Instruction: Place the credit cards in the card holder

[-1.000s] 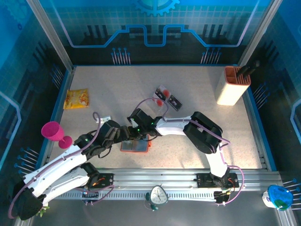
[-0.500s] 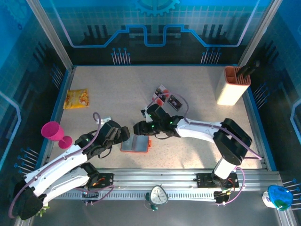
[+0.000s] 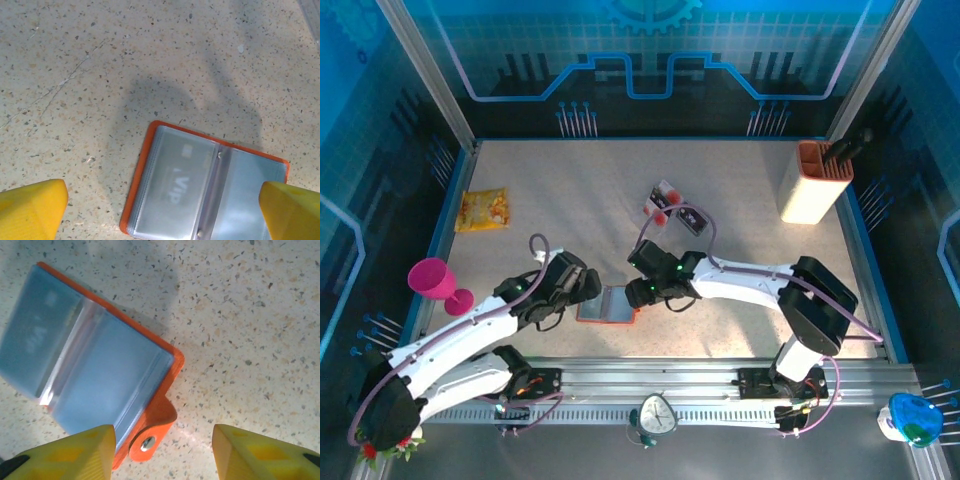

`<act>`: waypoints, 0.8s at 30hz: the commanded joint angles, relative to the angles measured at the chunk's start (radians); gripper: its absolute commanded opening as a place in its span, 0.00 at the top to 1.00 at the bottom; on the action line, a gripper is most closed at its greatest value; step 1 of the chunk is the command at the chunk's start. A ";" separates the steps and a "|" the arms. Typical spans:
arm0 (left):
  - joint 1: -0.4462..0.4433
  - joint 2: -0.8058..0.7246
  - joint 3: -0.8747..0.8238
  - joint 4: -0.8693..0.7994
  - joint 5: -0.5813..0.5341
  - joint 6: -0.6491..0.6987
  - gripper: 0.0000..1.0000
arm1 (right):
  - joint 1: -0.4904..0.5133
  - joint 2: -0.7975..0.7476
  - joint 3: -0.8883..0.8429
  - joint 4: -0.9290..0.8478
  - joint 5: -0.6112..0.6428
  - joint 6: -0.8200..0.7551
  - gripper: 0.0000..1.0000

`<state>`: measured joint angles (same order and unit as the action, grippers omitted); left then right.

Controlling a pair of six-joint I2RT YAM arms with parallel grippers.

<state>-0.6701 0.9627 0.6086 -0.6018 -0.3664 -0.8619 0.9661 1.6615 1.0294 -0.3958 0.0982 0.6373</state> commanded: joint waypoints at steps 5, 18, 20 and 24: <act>0.006 0.053 0.041 0.017 0.040 0.018 0.01 | -0.005 0.063 0.029 0.003 0.023 -0.036 0.53; 0.006 0.127 0.064 0.055 0.078 0.028 0.01 | -0.056 0.002 -0.060 0.038 -0.003 -0.037 1.00; 0.004 0.139 0.067 0.064 0.086 0.029 0.01 | -0.062 -0.016 -0.070 0.034 -0.005 -0.034 1.00; 0.005 0.158 0.078 0.078 0.096 0.033 0.01 | -0.064 -0.072 -0.084 0.025 -0.005 -0.018 0.88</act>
<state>-0.6701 1.1084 0.6525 -0.5404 -0.2932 -0.8547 0.9085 1.6501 0.9543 -0.3595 0.0975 0.6033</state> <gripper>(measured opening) 0.992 0.079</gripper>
